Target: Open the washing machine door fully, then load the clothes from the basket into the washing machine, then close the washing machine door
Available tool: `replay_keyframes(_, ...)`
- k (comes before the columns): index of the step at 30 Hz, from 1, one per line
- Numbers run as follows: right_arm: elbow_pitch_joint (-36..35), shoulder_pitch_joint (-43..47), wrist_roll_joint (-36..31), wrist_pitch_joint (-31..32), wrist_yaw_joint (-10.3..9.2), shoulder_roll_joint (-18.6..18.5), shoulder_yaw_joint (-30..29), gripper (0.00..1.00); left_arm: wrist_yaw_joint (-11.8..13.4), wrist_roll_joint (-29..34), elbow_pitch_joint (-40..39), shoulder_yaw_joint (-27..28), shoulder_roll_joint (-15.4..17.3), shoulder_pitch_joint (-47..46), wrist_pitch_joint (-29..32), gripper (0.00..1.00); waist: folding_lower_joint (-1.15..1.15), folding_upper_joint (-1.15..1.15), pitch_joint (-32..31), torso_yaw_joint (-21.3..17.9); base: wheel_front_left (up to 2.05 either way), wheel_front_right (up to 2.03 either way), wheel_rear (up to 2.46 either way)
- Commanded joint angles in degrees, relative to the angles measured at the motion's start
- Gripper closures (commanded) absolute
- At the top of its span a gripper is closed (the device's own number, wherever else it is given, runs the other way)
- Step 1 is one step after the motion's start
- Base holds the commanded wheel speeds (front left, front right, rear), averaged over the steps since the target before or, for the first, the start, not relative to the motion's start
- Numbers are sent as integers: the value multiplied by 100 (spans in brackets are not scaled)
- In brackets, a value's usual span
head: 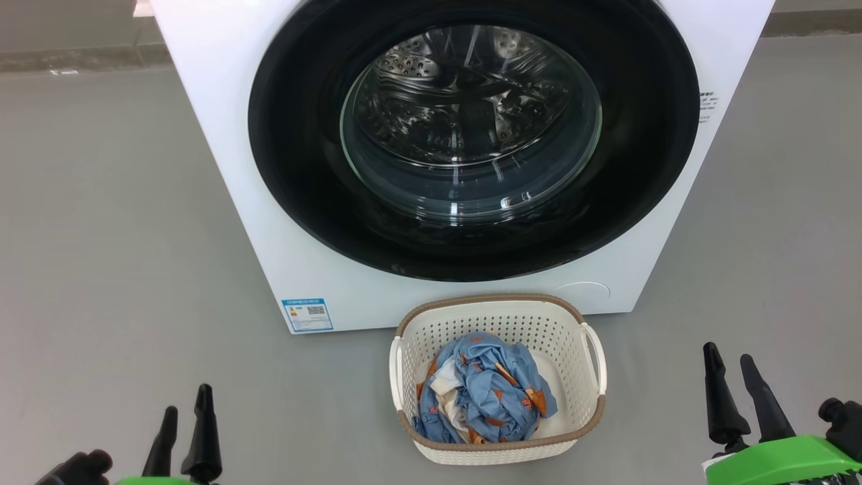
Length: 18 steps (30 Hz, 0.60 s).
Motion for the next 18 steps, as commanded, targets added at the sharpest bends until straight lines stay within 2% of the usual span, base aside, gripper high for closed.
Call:
replay_keyframes(1, -190, -32, -244, -81, 7, -68, 90, 0, 26, 235, -191, 114, 113, -33, -84, 0, -1, 0, 2, -4, 0, 0, 0)
replay_keyframes(18, -145, -39, -1872, -365, 8, -81, 179, 0, 42, 1847, -329, 123, 140, 70, -370, 0, -1, 0, -25, -26, 0, 0, 0)
